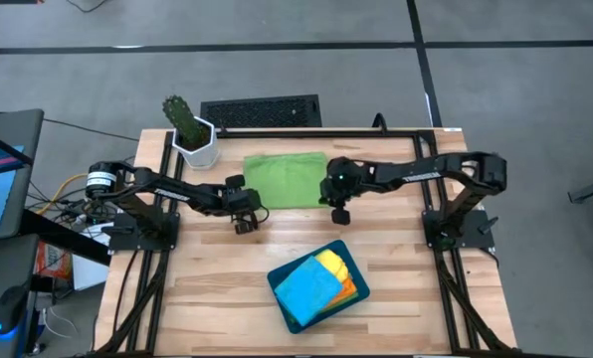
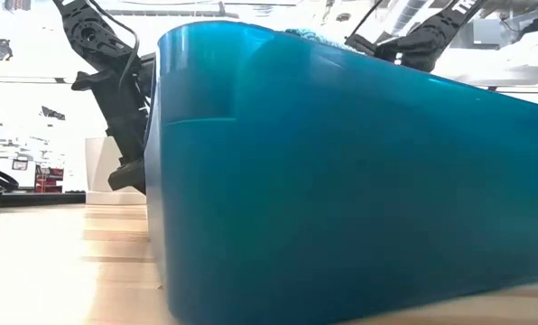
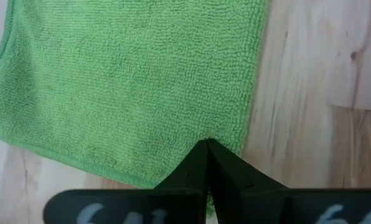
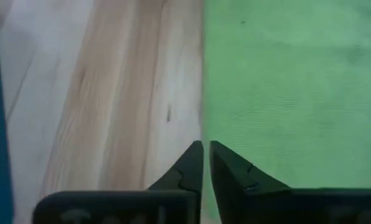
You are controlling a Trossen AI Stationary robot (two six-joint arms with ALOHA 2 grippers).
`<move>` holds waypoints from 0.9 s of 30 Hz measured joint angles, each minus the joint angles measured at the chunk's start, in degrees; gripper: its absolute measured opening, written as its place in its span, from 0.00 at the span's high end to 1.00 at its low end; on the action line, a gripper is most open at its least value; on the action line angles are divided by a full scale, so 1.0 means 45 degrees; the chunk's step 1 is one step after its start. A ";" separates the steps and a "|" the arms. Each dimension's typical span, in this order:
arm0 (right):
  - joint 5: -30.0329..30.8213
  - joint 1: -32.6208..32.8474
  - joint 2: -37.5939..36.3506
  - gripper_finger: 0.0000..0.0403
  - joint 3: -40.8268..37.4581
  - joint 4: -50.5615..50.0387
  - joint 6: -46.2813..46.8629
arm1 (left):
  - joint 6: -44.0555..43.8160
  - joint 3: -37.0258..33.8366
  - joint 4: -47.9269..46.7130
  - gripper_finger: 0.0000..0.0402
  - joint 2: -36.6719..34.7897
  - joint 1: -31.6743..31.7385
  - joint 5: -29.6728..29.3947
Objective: Fold microfiber towels
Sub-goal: Fold the green microfiber towel
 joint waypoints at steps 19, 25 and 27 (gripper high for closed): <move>0.1240 -0.0020 0.0408 0.73 -0.1747 0.1511 -0.1315 | -0.0509 -0.0019 0.0082 1.00 0.0010 0.0000 0.0005; 0.1544 -0.0024 0.1334 0.72 -0.1829 0.2736 -0.1328 | -0.1041 0.0032 0.0108 1.00 0.0025 0.0005 0.0001; 0.1551 0.0026 0.1790 0.71 -0.1624 0.2885 -0.1305 | -0.1115 0.0217 -0.0105 1.00 0.0043 0.0010 0.0063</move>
